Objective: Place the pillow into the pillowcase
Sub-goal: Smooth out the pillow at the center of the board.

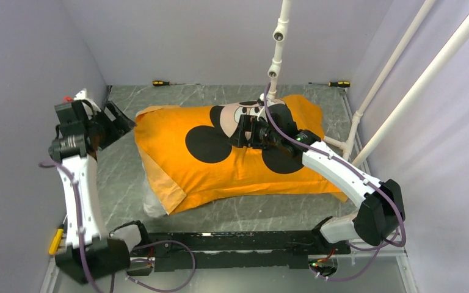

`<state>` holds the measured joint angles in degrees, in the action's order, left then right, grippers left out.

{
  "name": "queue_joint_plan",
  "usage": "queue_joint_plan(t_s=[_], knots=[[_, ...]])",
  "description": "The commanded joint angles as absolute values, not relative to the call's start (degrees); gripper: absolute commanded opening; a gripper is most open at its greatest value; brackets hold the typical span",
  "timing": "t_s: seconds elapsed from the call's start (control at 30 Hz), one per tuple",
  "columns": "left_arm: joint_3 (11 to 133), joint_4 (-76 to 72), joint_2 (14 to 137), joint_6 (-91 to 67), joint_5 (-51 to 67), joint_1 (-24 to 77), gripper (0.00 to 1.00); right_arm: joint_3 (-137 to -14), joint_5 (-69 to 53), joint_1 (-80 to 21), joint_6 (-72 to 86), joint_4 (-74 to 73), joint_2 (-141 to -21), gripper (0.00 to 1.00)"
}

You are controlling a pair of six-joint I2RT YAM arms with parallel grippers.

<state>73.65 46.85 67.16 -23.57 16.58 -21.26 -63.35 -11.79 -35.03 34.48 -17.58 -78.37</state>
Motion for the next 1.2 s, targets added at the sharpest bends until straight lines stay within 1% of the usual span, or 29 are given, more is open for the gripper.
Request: queue_joint_plan(t_s=[0.0,0.07,0.2,0.33,0.4,0.47,0.53,0.57,0.6,0.67,0.77,0.97,1.13,1.17], knots=[[70.04,52.62,55.88,-26.08,25.91,-13.10,0.86,-62.48,-10.10,-35.24,33.44,-27.55,-79.24,0.96],[69.12,53.09,51.51,-27.76,26.89,-8.15,0.86,-62.17,-10.55,-35.24,33.42,-27.34,-79.72,0.96],[66.24,51.74,46.83,-30.18,32.76,-1.98,0.75,-60.73,-11.07,-35.33,33.87,-26.19,-79.86,0.96],[59.85,48.01,46.90,-31.22,36.92,2.24,0.53,-59.49,-11.76,-35.33,34.74,-24.70,-80.37,0.97],[57.62,46.70,48.47,-30.84,36.03,5.32,0.47,-59.25,-12.07,-35.27,34.97,-24.37,-80.65,0.96],[56.70,46.08,50.97,-29.87,32.61,10.00,0.44,-59.24,-12.08,-35.33,34.91,-24.49,-80.94,0.97],[56.73,46.98,53.94,-29.10,25.56,15.74,0.44,-59.39,-11.82,-35.33,34.81,-24.80,-81.17,0.97],[56.94,48.40,55.54,-28.94,20.51,18.56,0.41,-59.41,-11.72,-35.33,34.73,-25.01,-81.28,0.97],[57.93,51.25,57.81,-29.17,15.12,21.04,0.36,-59.46,-11.55,-35.33,34.67,-25.17,-81.34,0.97],[59.71,56.89,60.64,-31.33,5.52,24.82,0.19,-59.65,-11.11,-35.33,34.59,-25.82,-81.51,0.97],[61.69,66.34,61.36,-36.61,-5.27,27.82,0.01,-59.97,-10.50,-35.33,34.55,-26.88,-81.77,0.97],[63.96,81.69,56.61,-46.18,-20.43,28.56,0.00,-60.65,-8.75,-35.24,34.80,-28.69,-82.88,0.97],[62.02,95.54,59.83,-56.65,-28.01,28.56,0.00,-61.36,-8.01,-35.16,35.24,-29.51,-84.10,0.97],[61.71,96.15,60.42,-57.40,-28.56,28.55,0.00,-61.44,-7.93,-35.16,35.20,-29.61,-84.15,0.97]])
